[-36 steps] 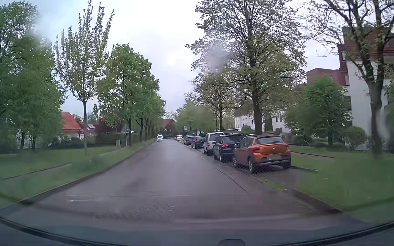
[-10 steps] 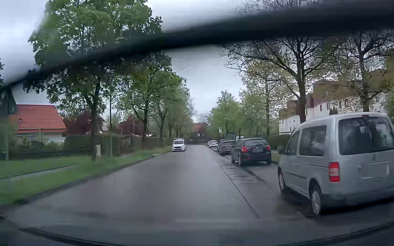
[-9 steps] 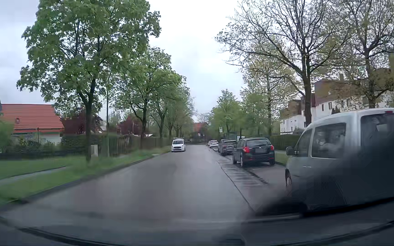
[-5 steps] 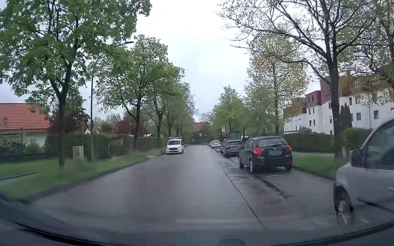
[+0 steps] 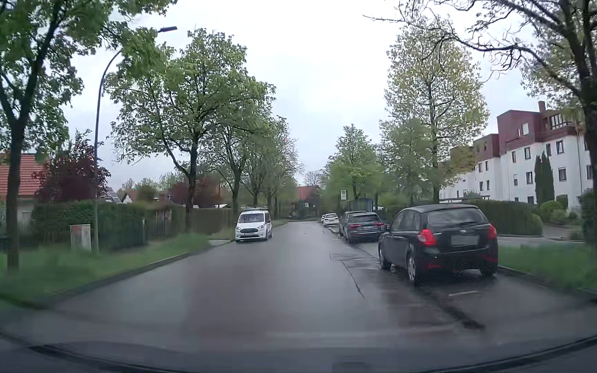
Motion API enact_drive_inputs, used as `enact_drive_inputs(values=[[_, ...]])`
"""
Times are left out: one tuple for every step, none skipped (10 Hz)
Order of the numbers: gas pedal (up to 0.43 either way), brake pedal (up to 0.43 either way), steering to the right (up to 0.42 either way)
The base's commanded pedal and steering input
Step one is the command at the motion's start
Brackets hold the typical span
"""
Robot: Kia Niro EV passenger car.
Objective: Follow the waypoints while adhering to traffic rules and regulations
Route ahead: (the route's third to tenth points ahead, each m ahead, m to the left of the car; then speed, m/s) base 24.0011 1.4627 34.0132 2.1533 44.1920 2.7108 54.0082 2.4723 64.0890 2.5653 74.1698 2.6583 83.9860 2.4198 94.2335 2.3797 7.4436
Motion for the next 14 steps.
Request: enact_drive_inputs(values=[[0.138, 0.000, -0.011], [0.138, 0.000, -0.012], [0.138, 0.000, -0.013], [0.138, 0.000, -0.015], [0.138, 0.000, -0.014], [0.138, 0.000, -0.014], [0.138, 0.000, -0.014], [0.138, 0.000, -0.014], [0.138, 0.000, -0.014], [0.138, 0.000, -0.014], [0.138, 0.000, -0.014], [0.138, 0.000, -0.014], [0.138, 0.000, -0.014], [0.138, 0.000, -0.014]])
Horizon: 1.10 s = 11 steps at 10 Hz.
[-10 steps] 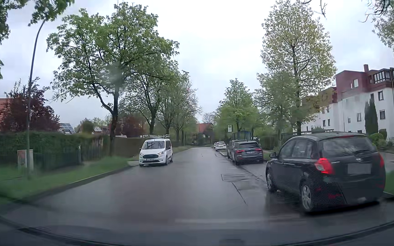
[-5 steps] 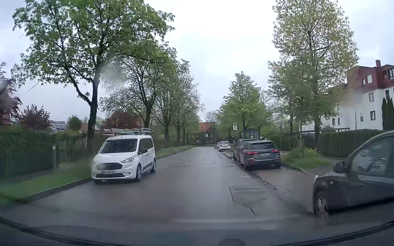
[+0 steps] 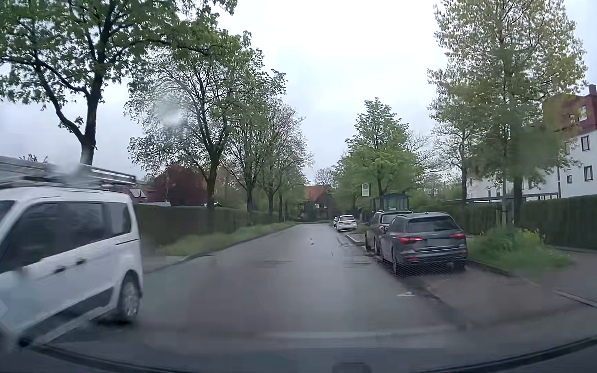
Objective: Follow the waypoints while adhering to traffic rules and regulations
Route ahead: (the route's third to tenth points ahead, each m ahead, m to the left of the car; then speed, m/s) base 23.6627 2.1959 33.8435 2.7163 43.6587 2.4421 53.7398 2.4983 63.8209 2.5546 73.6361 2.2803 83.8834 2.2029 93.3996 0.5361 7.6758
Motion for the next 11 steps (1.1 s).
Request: enact_drive_inputs(values=[[0.138, 0.000, -0.014], [0.130, 0.000, -0.013], [0.130, 0.000, -0.013], [0.130, 0.000, -0.013], [0.118, 0.000, -0.013], [0.118, 0.000, -0.012], [0.118, 0.000, -0.006], [0.118, 0.000, 0.001], [0.118, 0.000, 0.004], [0.118, 0.000, 0.003], [0.118, 0.000, 0.003]])
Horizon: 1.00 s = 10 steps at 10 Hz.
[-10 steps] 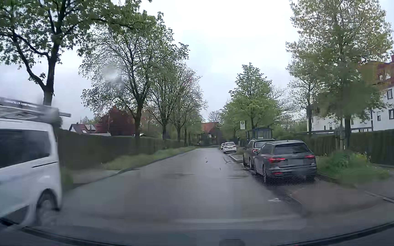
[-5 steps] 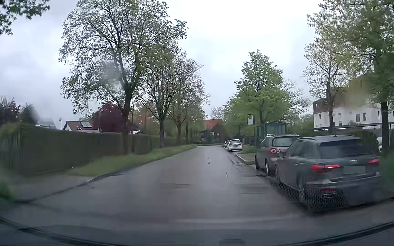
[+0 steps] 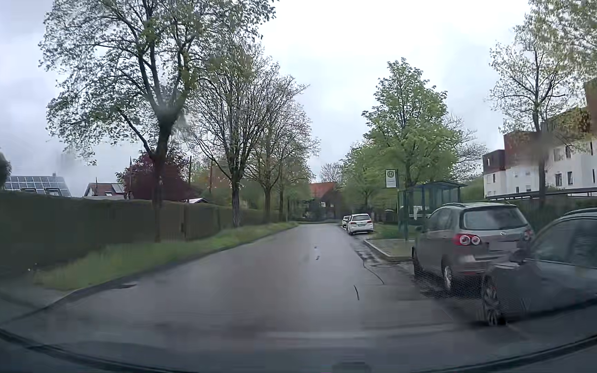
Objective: Follow the waypoints while adhering to traffic rules and regulations
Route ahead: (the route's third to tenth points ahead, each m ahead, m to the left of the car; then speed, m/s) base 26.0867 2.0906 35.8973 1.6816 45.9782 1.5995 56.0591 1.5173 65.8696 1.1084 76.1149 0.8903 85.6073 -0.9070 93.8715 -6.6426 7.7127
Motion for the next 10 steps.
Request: enact_drive_inputs(values=[[0.118, 0.000, 0.004], [0.110, 0.000, 0.003], [0.110, 0.000, 0.003], [0.110, 0.000, 0.003], [0.110, 0.000, 0.003], [0.110, 0.000, 0.003], [0.110, 0.000, 0.003], [0.110, 0.000, 0.004], [0.110, 0.000, 0.004], [0.110, 0.000, 0.004]])
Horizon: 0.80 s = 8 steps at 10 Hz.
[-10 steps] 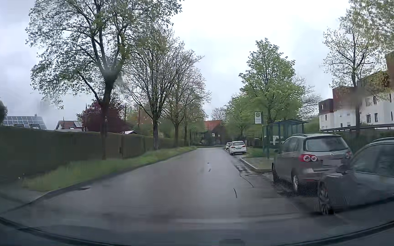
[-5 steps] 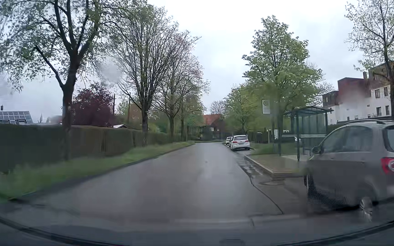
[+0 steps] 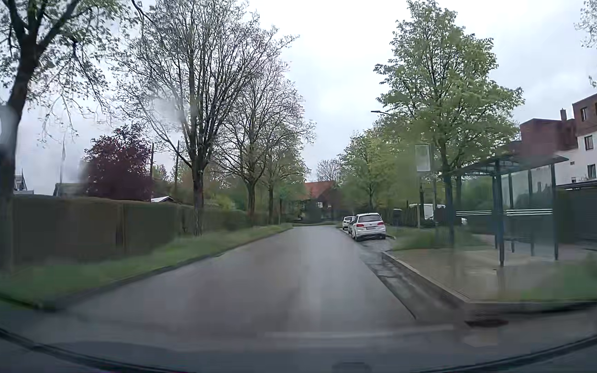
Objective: Follow the waypoints while adhering to traffic rules and regulations
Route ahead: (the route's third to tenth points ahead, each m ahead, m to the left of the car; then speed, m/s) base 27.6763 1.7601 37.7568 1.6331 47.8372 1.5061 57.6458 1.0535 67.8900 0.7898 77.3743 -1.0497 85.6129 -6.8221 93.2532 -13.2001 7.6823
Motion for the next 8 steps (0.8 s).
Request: enact_drive_inputs(values=[[0.110, 0.000, 0.006], [0.110, 0.000, 0.006], [0.110, 0.000, 0.006], [0.110, 0.000, 0.006], [0.110, 0.000, 0.006], [0.110, 0.000, 0.006], [0.118, 0.000, 0.006], [0.118, 0.000, 0.006]])
